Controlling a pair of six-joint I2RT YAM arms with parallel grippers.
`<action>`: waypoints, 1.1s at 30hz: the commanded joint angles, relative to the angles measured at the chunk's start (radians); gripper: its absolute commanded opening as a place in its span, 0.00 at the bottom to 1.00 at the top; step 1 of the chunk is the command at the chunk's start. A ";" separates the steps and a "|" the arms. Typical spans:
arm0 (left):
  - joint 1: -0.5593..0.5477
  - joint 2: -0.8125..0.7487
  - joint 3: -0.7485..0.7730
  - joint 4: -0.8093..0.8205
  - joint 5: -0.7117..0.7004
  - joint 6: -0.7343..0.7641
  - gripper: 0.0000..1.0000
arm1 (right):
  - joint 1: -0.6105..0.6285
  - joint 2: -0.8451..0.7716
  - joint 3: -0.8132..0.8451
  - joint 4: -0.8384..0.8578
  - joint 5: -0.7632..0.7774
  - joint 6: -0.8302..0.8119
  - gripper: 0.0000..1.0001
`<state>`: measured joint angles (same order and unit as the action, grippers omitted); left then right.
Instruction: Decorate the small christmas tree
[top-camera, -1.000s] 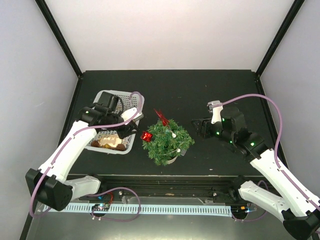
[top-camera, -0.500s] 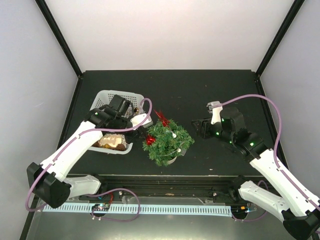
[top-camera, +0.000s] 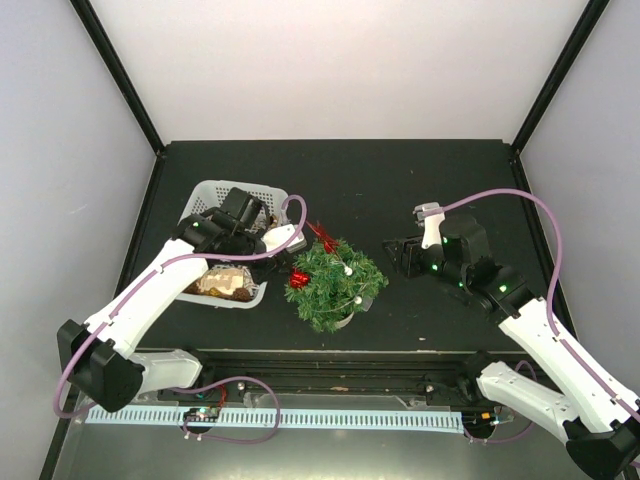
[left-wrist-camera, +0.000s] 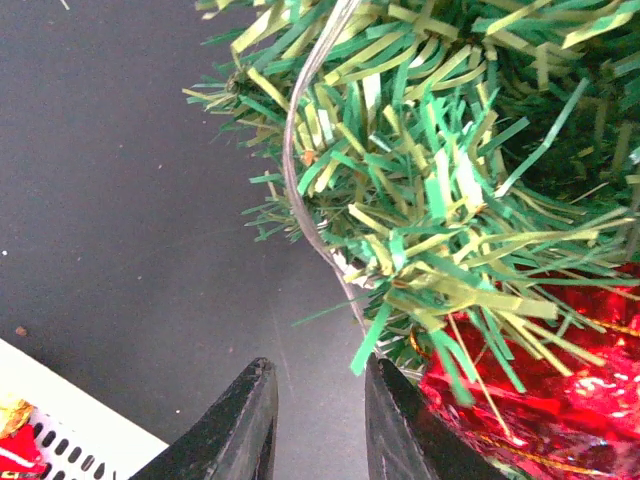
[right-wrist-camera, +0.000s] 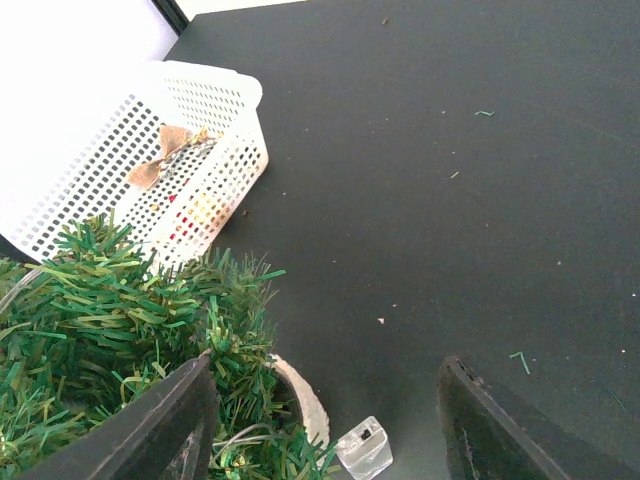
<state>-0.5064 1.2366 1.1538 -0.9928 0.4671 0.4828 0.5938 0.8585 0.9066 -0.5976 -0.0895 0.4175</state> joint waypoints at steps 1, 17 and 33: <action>-0.007 -0.024 0.004 0.032 -0.058 0.004 0.26 | -0.004 0.000 -0.003 0.025 0.008 -0.012 0.62; 0.031 -0.110 -0.015 0.033 -0.088 -0.003 0.25 | -0.003 -0.007 -0.010 0.023 0.006 -0.008 0.62; 0.025 -0.102 0.007 -0.039 0.152 0.049 0.19 | -0.004 -0.003 -0.015 0.028 0.003 -0.009 0.62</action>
<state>-0.4770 1.1099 1.1381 -1.0065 0.5491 0.5163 0.5938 0.8589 0.9016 -0.5900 -0.0898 0.4175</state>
